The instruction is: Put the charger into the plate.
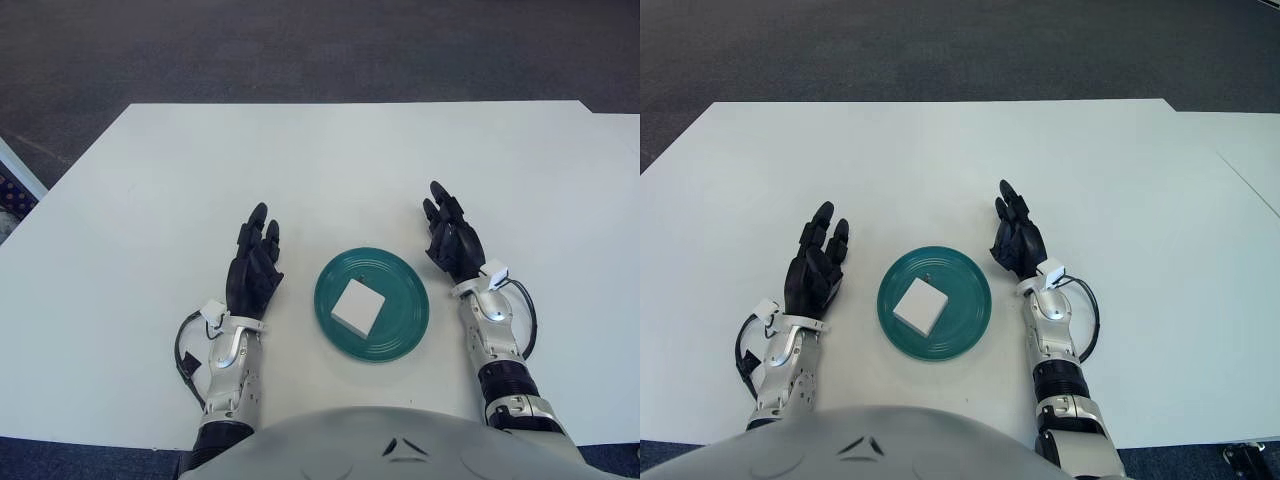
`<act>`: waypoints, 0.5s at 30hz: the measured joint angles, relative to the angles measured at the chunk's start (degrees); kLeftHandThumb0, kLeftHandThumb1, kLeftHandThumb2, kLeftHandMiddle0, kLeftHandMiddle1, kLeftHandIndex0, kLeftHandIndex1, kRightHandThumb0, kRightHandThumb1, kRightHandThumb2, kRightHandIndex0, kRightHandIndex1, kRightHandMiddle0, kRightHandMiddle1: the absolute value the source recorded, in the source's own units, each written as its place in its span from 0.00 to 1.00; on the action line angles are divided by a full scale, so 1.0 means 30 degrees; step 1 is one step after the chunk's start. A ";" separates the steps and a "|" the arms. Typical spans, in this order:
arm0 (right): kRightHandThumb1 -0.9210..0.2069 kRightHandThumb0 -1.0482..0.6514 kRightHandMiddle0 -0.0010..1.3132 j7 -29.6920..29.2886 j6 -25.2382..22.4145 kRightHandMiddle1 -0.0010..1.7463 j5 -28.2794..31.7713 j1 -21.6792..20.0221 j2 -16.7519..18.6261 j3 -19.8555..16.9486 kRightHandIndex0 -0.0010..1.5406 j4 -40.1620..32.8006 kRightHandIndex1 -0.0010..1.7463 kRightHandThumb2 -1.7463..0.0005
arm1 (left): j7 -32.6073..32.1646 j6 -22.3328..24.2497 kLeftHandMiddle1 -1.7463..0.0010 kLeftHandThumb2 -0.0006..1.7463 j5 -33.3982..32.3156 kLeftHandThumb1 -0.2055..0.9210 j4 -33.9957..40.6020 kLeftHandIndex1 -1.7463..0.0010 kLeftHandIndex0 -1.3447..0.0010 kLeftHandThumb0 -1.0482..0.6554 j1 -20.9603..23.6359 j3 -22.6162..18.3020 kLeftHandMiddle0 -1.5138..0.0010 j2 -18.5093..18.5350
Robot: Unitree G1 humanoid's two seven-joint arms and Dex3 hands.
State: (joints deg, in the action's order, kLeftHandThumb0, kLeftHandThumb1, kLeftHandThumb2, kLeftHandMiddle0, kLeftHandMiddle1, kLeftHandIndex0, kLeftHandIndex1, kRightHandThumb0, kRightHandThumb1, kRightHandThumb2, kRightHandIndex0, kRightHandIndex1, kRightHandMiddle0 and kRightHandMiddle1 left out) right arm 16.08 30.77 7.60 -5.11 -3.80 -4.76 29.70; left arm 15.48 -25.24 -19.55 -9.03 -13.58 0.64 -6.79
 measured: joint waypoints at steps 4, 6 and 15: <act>0.00 0.03 0.00 0.0056 0.0061 0.06 0.0049 -0.0004 -0.0021 -0.0065 0.03 0.0002 0.01 0.41 | 0.0232 -0.0177 1.00 0.50 -0.0012 1.00 0.0025 0.86 1.00 0.03 -0.0054 0.0063 0.94 -0.0001; 0.00 0.03 0.00 0.0050 0.0076 0.06 0.0067 0.0005 -0.0009 -0.0090 0.03 -0.0027 0.01 0.41 | 0.0357 -0.0270 1.00 0.50 -0.0019 1.00 0.0025 0.84 1.00 0.03 -0.0061 0.0072 0.93 -0.0001; 0.00 0.04 0.00 -0.0698 0.0291 0.08 -0.0089 0.0365 0.0078 -0.0129 0.04 -0.0528 0.00 0.40 | 0.0556 -0.0414 0.99 0.51 -0.0158 1.00 0.0073 0.82 1.00 0.04 -0.0068 0.0112 0.92 -0.0003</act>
State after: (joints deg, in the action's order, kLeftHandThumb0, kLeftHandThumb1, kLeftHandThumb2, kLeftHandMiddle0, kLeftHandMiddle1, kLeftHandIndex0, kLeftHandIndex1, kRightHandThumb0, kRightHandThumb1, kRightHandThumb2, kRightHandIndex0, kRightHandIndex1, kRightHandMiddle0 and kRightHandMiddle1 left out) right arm 13.99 31.64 7.33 -4.02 -3.57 -5.14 28.11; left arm 17.15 -26.49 -20.03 -8.81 -13.78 0.98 -6.80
